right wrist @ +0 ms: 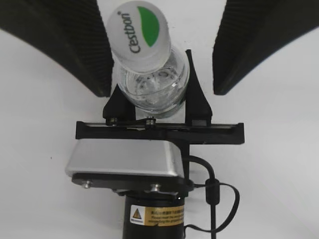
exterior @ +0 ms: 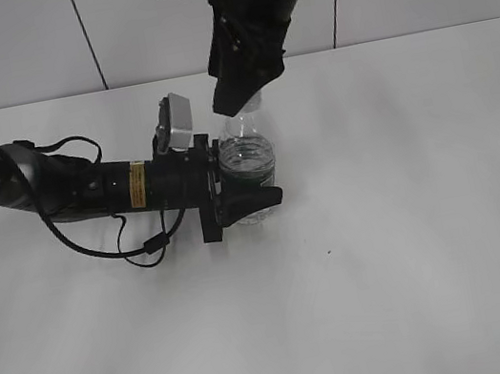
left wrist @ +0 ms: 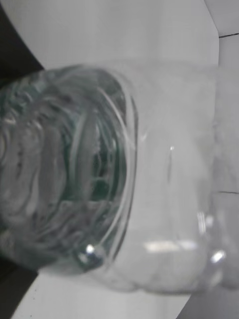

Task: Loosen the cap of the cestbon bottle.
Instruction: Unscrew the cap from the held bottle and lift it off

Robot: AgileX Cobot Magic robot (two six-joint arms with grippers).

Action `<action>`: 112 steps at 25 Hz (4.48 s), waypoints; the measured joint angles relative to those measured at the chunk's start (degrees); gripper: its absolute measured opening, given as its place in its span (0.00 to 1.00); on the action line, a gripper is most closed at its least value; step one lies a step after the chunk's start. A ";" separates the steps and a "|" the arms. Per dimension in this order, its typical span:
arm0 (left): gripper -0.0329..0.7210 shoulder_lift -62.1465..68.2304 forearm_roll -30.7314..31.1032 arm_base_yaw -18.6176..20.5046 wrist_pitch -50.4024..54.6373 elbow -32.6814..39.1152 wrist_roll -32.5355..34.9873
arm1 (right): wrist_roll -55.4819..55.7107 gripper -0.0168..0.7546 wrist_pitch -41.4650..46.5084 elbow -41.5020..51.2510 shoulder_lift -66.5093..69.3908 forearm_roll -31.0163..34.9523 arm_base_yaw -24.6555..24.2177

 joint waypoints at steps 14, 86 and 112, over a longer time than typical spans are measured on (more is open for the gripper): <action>0.58 0.05 -0.56 0.00 0.05 0.00 -0.47 | 45.97 0.65 0.00 -4.64 -0.34 -7.21 0.00; 0.58 0.16 -0.57 0.01 0.12 0.05 -0.59 | 42.86 0.41 0.00 -1.29 0.85 -7.11 0.33; 0.58 0.16 -0.17 0.06 0.12 0.05 -0.14 | -16.09 0.41 0.00 -1.40 0.85 -6.32 0.33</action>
